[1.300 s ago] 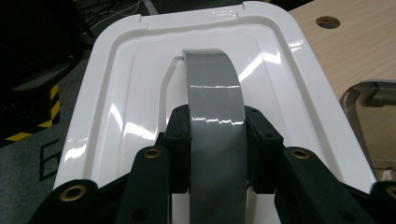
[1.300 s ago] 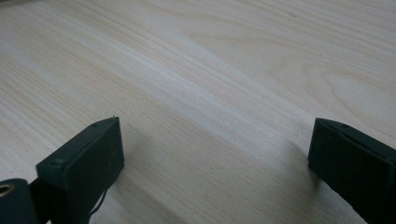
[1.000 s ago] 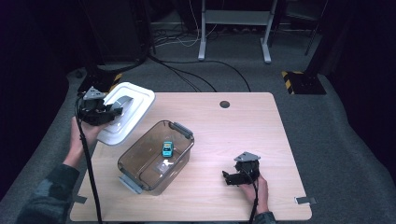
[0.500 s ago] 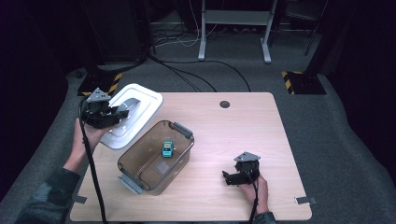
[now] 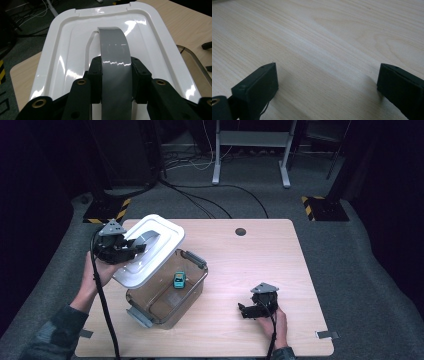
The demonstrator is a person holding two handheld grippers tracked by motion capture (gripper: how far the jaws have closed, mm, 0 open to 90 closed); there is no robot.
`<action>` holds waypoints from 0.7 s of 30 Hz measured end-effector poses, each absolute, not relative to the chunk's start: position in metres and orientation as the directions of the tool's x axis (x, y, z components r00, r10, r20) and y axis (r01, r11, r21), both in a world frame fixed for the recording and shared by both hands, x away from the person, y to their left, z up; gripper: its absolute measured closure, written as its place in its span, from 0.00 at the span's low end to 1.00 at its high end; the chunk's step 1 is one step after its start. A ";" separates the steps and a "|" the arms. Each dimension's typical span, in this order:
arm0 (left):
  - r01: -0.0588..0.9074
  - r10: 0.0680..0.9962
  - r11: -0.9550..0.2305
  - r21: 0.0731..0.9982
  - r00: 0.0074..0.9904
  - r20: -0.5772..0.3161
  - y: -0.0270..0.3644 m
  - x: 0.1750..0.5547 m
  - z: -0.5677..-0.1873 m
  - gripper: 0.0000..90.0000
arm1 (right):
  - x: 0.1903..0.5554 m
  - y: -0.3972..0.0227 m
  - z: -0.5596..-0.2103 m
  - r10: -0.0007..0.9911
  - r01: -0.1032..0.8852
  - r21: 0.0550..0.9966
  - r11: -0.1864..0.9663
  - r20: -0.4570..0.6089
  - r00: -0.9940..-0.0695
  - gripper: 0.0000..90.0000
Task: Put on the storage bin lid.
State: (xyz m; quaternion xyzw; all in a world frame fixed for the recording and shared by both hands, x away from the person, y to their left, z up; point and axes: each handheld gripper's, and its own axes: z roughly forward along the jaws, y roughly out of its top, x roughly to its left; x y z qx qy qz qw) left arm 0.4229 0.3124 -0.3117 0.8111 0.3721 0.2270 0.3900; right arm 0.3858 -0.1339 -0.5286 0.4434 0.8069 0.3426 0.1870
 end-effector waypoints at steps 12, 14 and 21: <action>0.431 0.753 -0.435 0.791 0.655 0.057 0.299 0.413 -0.318 0.74 | 0.386 -0.134 -0.528 0.846 0.591 0.718 0.368 0.006 -0.534 0.03; 0.435 0.749 -0.440 0.785 0.660 0.054 0.297 0.411 -0.319 0.74 | 0.386 -0.134 -0.529 0.844 0.588 0.719 0.371 0.002 -0.536 0.03; 0.451 0.741 -0.445 0.774 0.671 0.034 0.289 0.405 -0.329 0.74 | 0.386 -0.134 -0.529 0.841 0.585 0.719 0.376 -0.001 -0.540 0.03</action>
